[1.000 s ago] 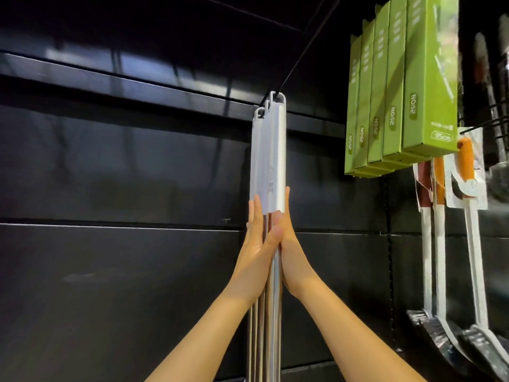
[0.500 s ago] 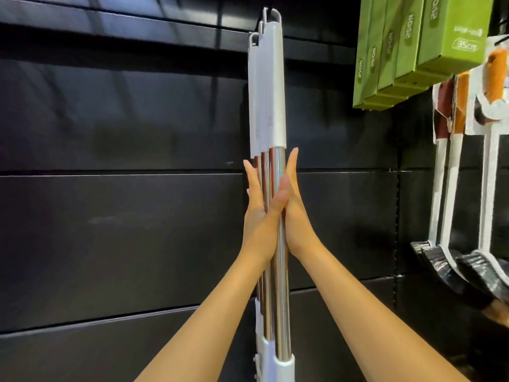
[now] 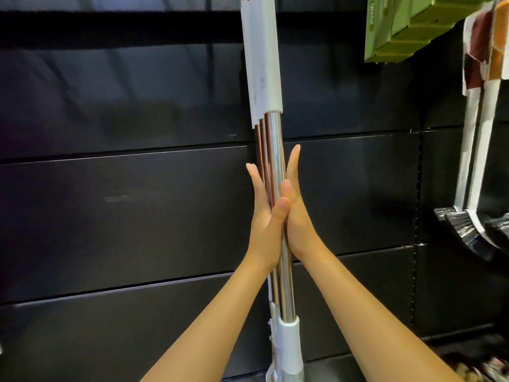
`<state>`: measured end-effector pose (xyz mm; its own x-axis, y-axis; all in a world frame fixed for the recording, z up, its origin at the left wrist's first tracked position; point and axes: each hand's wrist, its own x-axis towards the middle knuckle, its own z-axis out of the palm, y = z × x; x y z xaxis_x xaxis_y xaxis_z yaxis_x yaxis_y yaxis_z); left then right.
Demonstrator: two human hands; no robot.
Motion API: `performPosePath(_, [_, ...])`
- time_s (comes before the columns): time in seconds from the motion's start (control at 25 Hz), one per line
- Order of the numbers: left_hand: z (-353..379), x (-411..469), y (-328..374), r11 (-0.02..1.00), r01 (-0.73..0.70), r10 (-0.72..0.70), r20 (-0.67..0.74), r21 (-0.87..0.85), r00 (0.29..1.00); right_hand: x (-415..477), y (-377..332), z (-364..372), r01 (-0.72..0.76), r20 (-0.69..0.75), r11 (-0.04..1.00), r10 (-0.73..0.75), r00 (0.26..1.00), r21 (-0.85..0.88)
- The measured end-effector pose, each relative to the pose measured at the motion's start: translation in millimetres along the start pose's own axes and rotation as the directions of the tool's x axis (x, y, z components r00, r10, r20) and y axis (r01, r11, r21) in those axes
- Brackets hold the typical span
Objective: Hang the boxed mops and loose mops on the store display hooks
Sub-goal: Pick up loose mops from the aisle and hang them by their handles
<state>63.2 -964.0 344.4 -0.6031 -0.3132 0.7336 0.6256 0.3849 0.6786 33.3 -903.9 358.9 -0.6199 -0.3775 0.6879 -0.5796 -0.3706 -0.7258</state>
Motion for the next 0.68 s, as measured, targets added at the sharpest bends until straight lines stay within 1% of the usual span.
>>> performPosePath(0.08, [0, -1, -4, 0.996, -0.066, 0.066, 0.001, 0.067, 0.998, -9, -7, 10, 0.106, 0.02, 0.994, -0.106, 0.994, 0.019])
performPosePath(0.12, [0, -5, -5, 0.993, -0.08, 0.082, -0.012, 0.082, 0.997, -13, -11, 14, 0.088, 0.032, 0.996, -0.089, 0.996, 0.03])
performPosePath(0.2, [-1, -8, -10, 0.995, -0.086, 0.086, -0.001, 0.054, 0.996, -15, -8, 15, 0.071, 0.03, 0.995, -0.073, 0.997, 0.072])
performPosePath(0.32, [-3, -14, -16, 0.995, -0.095, 0.095, 0.008, 0.038, 0.995, -20, 3, 16, 0.052, 0.002, 0.994, -0.053, 0.999, 0.098])
performPosePath(0.48, [-6, -18, -21, 0.996, -0.093, 0.093, 0.039, -0.01, 0.995, -22, 5, 20, 0.044, -0.004, 0.996, -0.044, 0.999, 0.082])
performPosePath(0.56, [-7, -19, -21, 0.993, -0.116, 0.116, 0.027, -0.013, 0.993, -24, 5, 21, 0.056, -0.024, 0.997, -0.055, 0.998, 0.046])
performPosePath(0.68, [-9, -20, -21, 0.991, -0.127, 0.128, 0.057, -0.03, 0.99, -25, 1, 24, 0.053, -0.028, 0.997, -0.051, 0.998, 0.058])
